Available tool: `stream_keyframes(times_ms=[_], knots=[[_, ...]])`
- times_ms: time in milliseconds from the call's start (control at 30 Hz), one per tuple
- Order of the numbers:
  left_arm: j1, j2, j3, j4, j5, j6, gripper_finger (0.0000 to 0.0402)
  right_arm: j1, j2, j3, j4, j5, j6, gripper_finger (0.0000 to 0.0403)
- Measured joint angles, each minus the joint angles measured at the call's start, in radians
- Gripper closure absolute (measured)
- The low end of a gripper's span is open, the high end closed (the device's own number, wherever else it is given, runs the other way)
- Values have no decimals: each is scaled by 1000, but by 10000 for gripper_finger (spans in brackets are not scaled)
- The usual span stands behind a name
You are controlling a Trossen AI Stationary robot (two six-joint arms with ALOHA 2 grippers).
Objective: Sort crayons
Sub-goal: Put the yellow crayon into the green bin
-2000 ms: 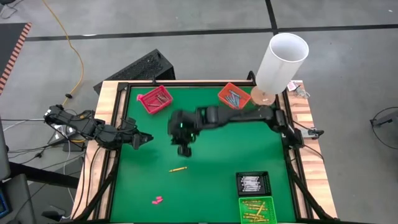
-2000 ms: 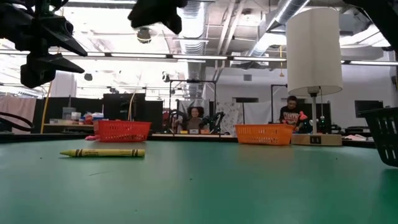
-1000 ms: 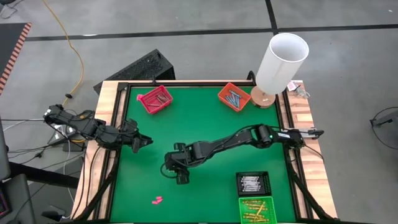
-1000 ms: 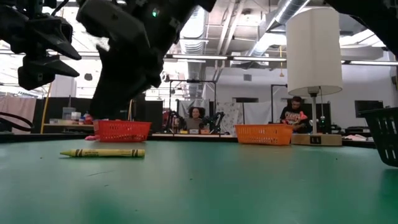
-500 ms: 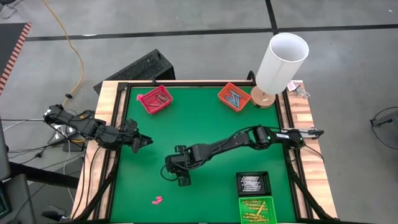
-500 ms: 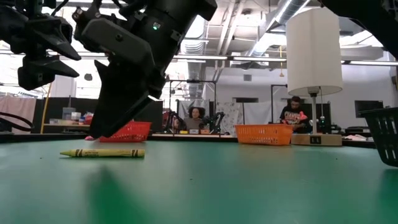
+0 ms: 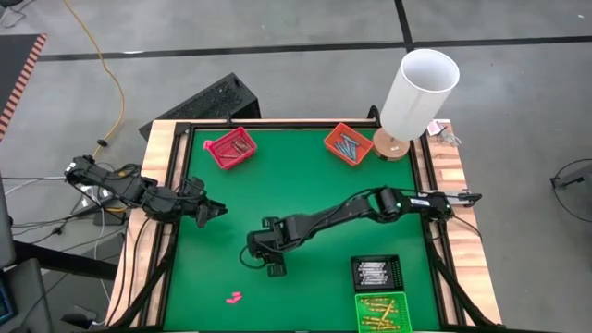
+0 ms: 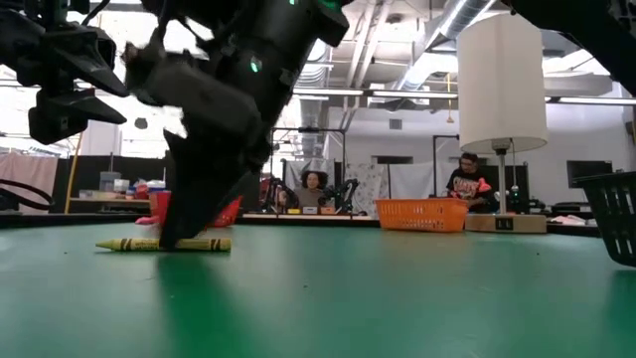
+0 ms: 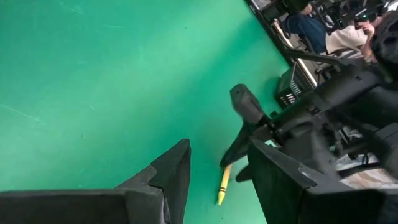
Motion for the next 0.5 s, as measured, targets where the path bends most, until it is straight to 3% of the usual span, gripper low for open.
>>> stream_keyframes(times_ms=[267,500], knots=[[0,0,0,-8,12,-2,252,0,25,2,-23,0,0,263],[0,0,0,-18,21,-10,252,0,27,3,-57,26,10,328]])
